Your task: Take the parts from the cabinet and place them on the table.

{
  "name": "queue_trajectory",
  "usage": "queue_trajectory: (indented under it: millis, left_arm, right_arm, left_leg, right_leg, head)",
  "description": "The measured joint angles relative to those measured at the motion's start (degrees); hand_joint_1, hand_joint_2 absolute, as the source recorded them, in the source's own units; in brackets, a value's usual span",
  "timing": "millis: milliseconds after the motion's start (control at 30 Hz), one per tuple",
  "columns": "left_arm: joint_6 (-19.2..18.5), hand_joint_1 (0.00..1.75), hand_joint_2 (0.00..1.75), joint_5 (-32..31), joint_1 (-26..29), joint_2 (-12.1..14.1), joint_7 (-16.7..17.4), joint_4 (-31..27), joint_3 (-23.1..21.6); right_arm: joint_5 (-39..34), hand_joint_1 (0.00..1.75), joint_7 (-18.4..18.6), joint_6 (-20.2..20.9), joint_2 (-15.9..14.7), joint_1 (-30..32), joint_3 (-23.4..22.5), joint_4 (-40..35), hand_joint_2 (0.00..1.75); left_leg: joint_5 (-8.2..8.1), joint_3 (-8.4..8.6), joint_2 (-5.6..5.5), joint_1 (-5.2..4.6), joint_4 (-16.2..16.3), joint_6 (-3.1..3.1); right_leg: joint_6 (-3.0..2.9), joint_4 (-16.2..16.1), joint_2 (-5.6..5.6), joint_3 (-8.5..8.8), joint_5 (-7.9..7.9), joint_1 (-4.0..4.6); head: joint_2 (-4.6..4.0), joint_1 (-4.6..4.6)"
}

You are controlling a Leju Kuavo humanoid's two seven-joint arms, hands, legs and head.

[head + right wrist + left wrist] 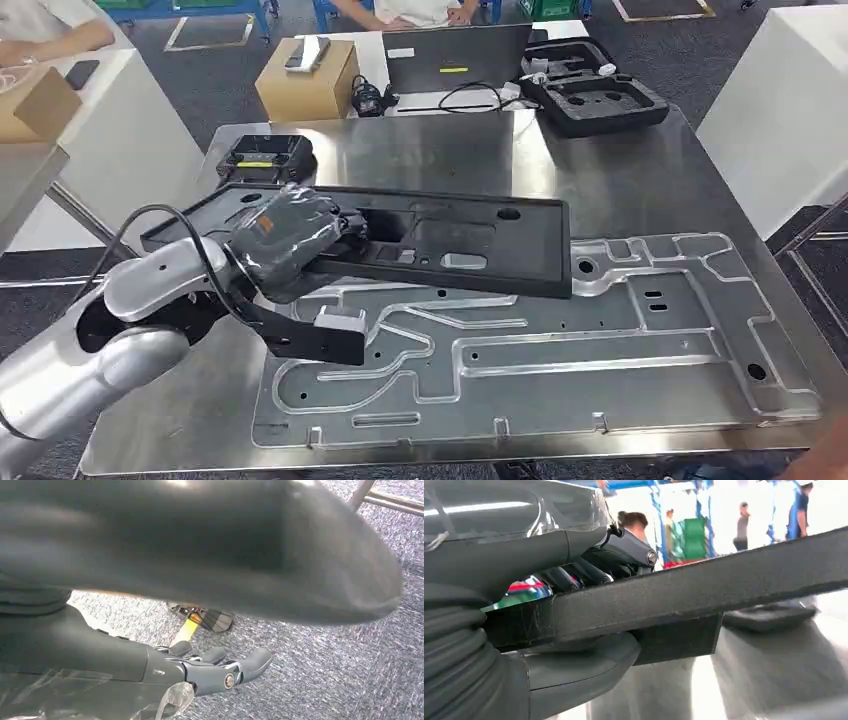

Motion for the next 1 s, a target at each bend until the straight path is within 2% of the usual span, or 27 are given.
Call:
queue_trajectory:
  millis: [33, 67, 100, 133, 200, 233, 267, 367, 400, 433, 467, 500, 533, 567, 600, 633, 667, 733, 767, 800, 867, 900, 933, 967, 1000]
  left_arm:
    - [-0.4, 1.75, 1.75, 0.73, 0.24, -0.02, -0.09, 0.02, -0.18]
    - [-0.84, 1.75, 1.75, 1.36, 0.4, -0.04, -0.09, 0.09, -0.4]
    - [-1.25, 1.75, 1.75, 2.03, 0.51, -0.04, -0.09, 0.13, -0.57]
    - [-1.42, 1.75, 1.75, 2.45, 0.51, -0.07, -0.09, 0.2, -0.74]
    - [-1.45, 1.75, 1.75, 2.54, 0.29, -0.2, 0.07, 0.24, -0.88]
    - [-1.58, 1.75, 1.75, 2.71, -0.02, -0.33, 0.07, 0.26, -0.92]
    - [-1.93, 1.75, 1.75, 3.15, -0.39, -0.46, 0.07, 0.28, -1.01]
    - [-2.89, 1.75, 1.75, 6.27, -0.52, -0.57, 0.07, 0.35, -1.44]
    - [-2.91, 1.75, 1.75, 6.6, -0.51, -0.59, 0.07, 0.35, -1.42]
    - [-2.89, 1.75, 1.75, 6.78, -0.74, -0.68, 0.07, 0.35, -1.44]
    - [-2.87, 1.75, 1.75, 6.78, -1.2, -0.77, 0.07, 0.35, -1.53]
    - [-2.82, 1.75, 1.75, 6.78, -1.34, -0.87, 0.04, 0.35, -1.66]
    - [-2.8, 1.75, 1.75, 6.8, -1.34, -0.92, 0.02, 0.35, -1.86]
    - [-2.76, 1.75, 1.75, 6.82, -1.24, -0.92, 0.0, 0.35, -2.06]
    - [-2.73, 0.0, 1.75, 6.86, -1.17, -0.92, 0.0, 0.35, -2.36]
    - [-2.73, 0.0, 1.75, 6.87, -1.17, -0.94, 0.0, 0.35, -2.47]
    - [-2.71, 0.0, 1.75, 6.84, -1.19, -0.96, 0.0, 0.35, -2.47]
    - [-2.04, 0.0, 1.75, 6.78, -1.33, -1.09, 0.0, 0.35, -2.47]
    - [-1.82, 0.0, 1.75, 6.78, -1.39, -1.16, -0.02, 0.35, -2.47]
    - [-1.69, 0.0, 1.75, 6.63, -1.4, -1.22, 0.07, 0.39, -2.51]
    - [-0.99, 0.0, 1.75, 6.84, -1.41, -1.42, 0.63, 0.39, -2.49]
    - [-0.99, 0.0, 0.0, 7.26, -1.38, -1.51, 1.01, 0.39, -2.51]
    - [-1.01, 0.0, 0.0, 7.59, -1.37, -1.51, 1.16, 0.46, -2.51]
    - [-1.03, 0.0, 0.0, 7.83, -1.47, -1.51, 1.18, 0.52, -2.51]
    - [-1.03, 0.0, 0.0, 8.76, -1.44, -1.53, 1.64, 0.68, -2.51]
  right_arm:
    - [-0.16, 0.0, 0.0, 0.0, 0.0, 0.06, 0.0, 0.0, 0.0]
    - [-0.29, 0.0, 0.0, 0.0, 0.0, 0.09, 0.02, 0.0, 0.0]
    - [-0.31, 0.0, 0.02, 0.0, 0.0, 0.1, 0.02, 0.0, 0.0]
    - [-0.31, 0.0, 0.04, 0.0, 0.0, 0.09, 0.04, 0.0, 0.0]
    - [-0.31, 0.0, 0.07, 0.0, 0.09, 0.02, 0.09, 0.0, 0.0]
    - [-0.31, 0.0, 0.07, 0.0, 0.22, -0.01, 0.09, 0.0, 0.0]
    - [-0.31, 0.0, 0.07, 0.0, 0.24, -0.09, 0.11, 0.0, 0.0]
    - [-0.37, 0.0, 0.11, 0.04, 0.3, -0.05, 0.57, 0.0, 0.0]
    - [-0.37, 0.0, 0.15, 0.04, 0.35, -0.05, 0.57, 0.0, 0.0]
    - [-0.35, 0.0, 0.17, 0.04, 0.28, -0.07, 0.59, 0.02, 0.0]
    - [-0.31, 0.0, 0.15, 0.04, 0.31, -0.09, 0.72, 0.02, 0.0]
    - [-0.31, 0.0, 0.18, 0.04, 0.28, -0.07, 0.94, 0.02, 0.0]
    - [-0.29, 0.0, 0.24, 0.04, 0.28, -0.03, 1.03, 0.02, 0.0]
    - [-0.29, 0.0, 0.24, 0.04, 0.28, 0.01, 1.12, 0.02, 0.0]
    - [-0.29, 0.0, 0.26, 0.04, 0.28, 0.07, 1.2, 0.02, 0.0]
    - [-0.29, 0.0, 0.26, 0.04, 0.28, 0.08, 1.31, 0.02, 0.0]
    - [-0.29, 0.0, 0.31, 0.04, 0.28, 0.07, 1.36, 0.02, 0.0]
    - [-0.29, 0.0, 0.33, 0.04, 0.28, 0.05, 1.36, 0.02, 0.0]
    - [-0.29, 0.0, 0.33, 0.04, 0.35, 0.0, 1.4, 0.02, 0.0]
    - [-0.31, 0.0, 0.31, 0.04, 0.35, 0.0, 1.4, 0.02, 0.0]
    - [-0.35, 0.0, 0.31, 0.04, 0.39, 0.05, 1.4, 0.02, 0.0]
    - [-0.35, 0.0, 0.28, 0.04, 0.44, 0.03, 1.4, 0.02, 0.0]
    - [-0.4, 0.0, 0.22, 0.04, 0.57, -0.03, 1.4, 0.02, 0.0]
    - [-0.46, 0.0, 0.13, 0.04, 0.57, -0.07, 1.4, 0.02, 0.0]
    - [-0.48, 0.0, 0.07, 0.04, 0.59, -0.01, 1.4, 0.02, 0.0]
  left_leg:
    - [-1.62, -2.27, 0.01, 0.04, 4.64, -0.21]
    - [-2.17, -3.9, 0.01, 0.08, 7.62, -0.32]
    - [-1.54, -4.37, 0.01, 0.09, 8.04, -0.36]
    - [0.18, -3.59, 0.01, 0.1, 5.91, -0.32]
    - [5.5, 1.15, 0.02, 0.01, -4.5, 0.28]
    - [6.99, 3.27, 0.12, -0.16, -9.03, 0.82]
    - [6.35, 4.15, 0.17, -0.64, -10.59, 1.01]
    - [6.51, 4.03, 0.12, -1.0, -10.47, 1.42]
    - [7.05, 4.45, 0.11, -0.49, -11.26, 1.94]
    - [7.29, 4.69, 0.27, -0.39, -11.46, 2.02]
    - [7.25, 4.7, 0.31, -0.28, -11.5, 2.14]
    - [7.31, 4.74, 0.29, -0.28, -11.47, 2.52]
    - [7.3, 4.69, 0.29, -0.33, -11.47, 2.57]
    - [7.29, 4.67, 0.28, -0.32, -11.46, 2.58]
    - [7.29, 4.67, 0.27, -0.28, -11.45, 2.57]
    - [7.28, 4.68, 0.24, -0.19, -11.4, 2.55]
    - [7.24, 4.69, 0.19, -0.07, -11.32, 2.49]
    - [6.85, 4.65, 0.14, 0.1, -10.78, 1.88]
    - [6.48, 4.28, 0.09, -0.35, -10.24, 1.38]
    - [6.42, 4.2, 0.07, -0.34, -10.16, 1.25]
    - [6.59, 4.27, 0.08, -0.2, -10.45, 0.98]
    - [6.45, 4.25, 0.08, -0.07, -10.25, 0.84]
    - [5.77, 3.8, 0.13, 0.12, -9.46, 0.55]
    - [4.04, 2.68, 0.17, 0.13, -6.91, 0.19]
    - [1.82, 0.73, 0.17, 0.25, -2.43, -0.1]
  right_leg:
    - [-0.04, 0.01, 0.0, 0.0, -0.03, 0.03]
    - [-0.09, 0.02, 0.0, 0.01, -0.07, 0.03]
    - [-0.09, 0.02, 0.01, 0.04, -0.08, 0.03]
    - [-0.09, 0.02, 0.03, 0.1, -0.08, 0.03]
    - [-0.06, 0.01, 0.08, 0.34, -0.1, 0.06]
    - [-0.04, -0.06, 0.07, 0.37, -0.09, 0.04]
    - [0.16, 0.06, 0.06, 0.18, -0.18, 0.45]
    - [1.08, -0.24, 0.03, 0.24, 0.19, 0.04]
    - [1.46, 0.07, 0.0, 0.25, -0.01, 0.37]
    - [1.65, 1.22, -0.29, -0.19, -0.59, 0.2]
    - [1.89, 4.03, -0.3, -1.36, -2.5, 0.34]
    - [2.08, 8.1, -0.3, -3.3, -4.75, 0.27]
    - [2.26, 12.8, -0.3, -5.55, -6.82, 0.22]
    - [2.38, 16.29, -0.31, -7.22, -8.01, 0.22]
    - [2.49, 17.6, -0.33, -7.87, -7.9, 0.15]
    - [2.58, 15.97, -0.35, -7.05, -6.59, 0.03]
    - [2.67, 11.93, -0.39, -5.01, -4.43, -0.13]
    - [2.94, 1.84, -0.44, 0.43, -0.52, -0.52]
    - [2.81, 0.55, -0.22, 1.04, -1.17, -0.3]
    - [2.01, 0.5, -0.02, 0.83, -0.96, -0.41]
    - [1.38, 0.52, -0.01, 0.74, -0.95, 0.0]
    - [0.9, 0.38, -0.06, 0.75, -0.74, -0.27]
    - [0.67, 0.33, -0.06, 0.79, -0.67, -0.37]
    - [0.47, 0.34, -0.04, 0.79, -0.65, -0.4]
    - [0.29, 0.34, -0.04, 0.76, -0.65, -0.4]
  head:
    - [0.0, 0.0]
    - [0.0, -0.02]
    - [0.0, -0.02]
    - [0.0, -0.02]
    - [0.0, -0.02]
    - [0.0, -0.02]
    - [0.0, -0.04]
    - [0.0, 0.02]
    - [0.0, 0.02]
    - [0.0, 0.0]
    - [0.0, 0.09]
    - [0.0, 0.15]
    - [0.0, 0.15]
    - [0.0, 0.15]
    - [0.0, 0.15]
    - [0.0, 0.15]
    - [0.0, 0.15]
    - [0.0, 0.15]
    - [0.0, 0.24]
    - [0.0, 0.13]
    - [0.0, 0.11]
    - [0.0, 0.11]
    - [0.0, 0.11]
    - [0.0, -0.07]
    - [0.0, -0.07]
